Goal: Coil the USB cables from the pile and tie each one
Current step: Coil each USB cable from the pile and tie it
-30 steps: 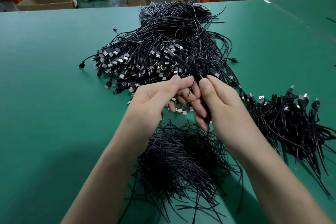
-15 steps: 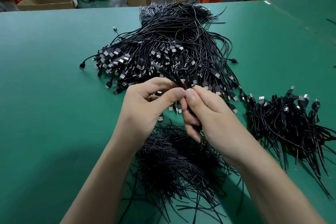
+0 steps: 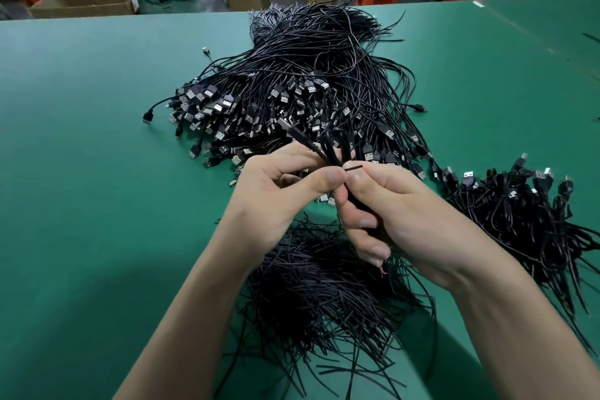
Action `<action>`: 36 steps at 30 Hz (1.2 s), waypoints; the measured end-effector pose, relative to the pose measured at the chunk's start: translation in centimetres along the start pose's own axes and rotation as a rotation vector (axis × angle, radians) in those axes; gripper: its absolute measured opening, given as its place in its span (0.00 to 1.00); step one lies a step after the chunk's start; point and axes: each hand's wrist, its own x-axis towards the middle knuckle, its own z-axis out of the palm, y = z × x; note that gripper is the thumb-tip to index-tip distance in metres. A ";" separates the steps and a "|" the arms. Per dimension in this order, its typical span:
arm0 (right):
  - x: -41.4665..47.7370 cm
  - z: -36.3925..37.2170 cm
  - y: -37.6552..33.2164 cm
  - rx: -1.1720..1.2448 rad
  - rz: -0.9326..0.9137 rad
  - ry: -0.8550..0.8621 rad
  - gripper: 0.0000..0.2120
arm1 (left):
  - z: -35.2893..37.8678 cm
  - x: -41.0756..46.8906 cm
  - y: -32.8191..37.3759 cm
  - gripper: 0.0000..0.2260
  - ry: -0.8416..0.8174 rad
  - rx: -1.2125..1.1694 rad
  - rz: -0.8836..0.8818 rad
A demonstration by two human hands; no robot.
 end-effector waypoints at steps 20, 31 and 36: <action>-0.1 0.6 -0.3 0.438 0.167 -0.283 0.17 | 0.6 -0.4 0.0 0.07 0.053 -0.321 -0.139; 0.3 0.6 0.0 -0.439 -0.294 0.353 0.08 | -0.8 -0.3 0.3 0.09 0.019 -0.247 -0.165; -0.1 -0.5 -0.4 -0.659 -0.604 0.397 0.06 | -1.0 -0.5 1.1 0.07 -0.194 -0.140 -0.302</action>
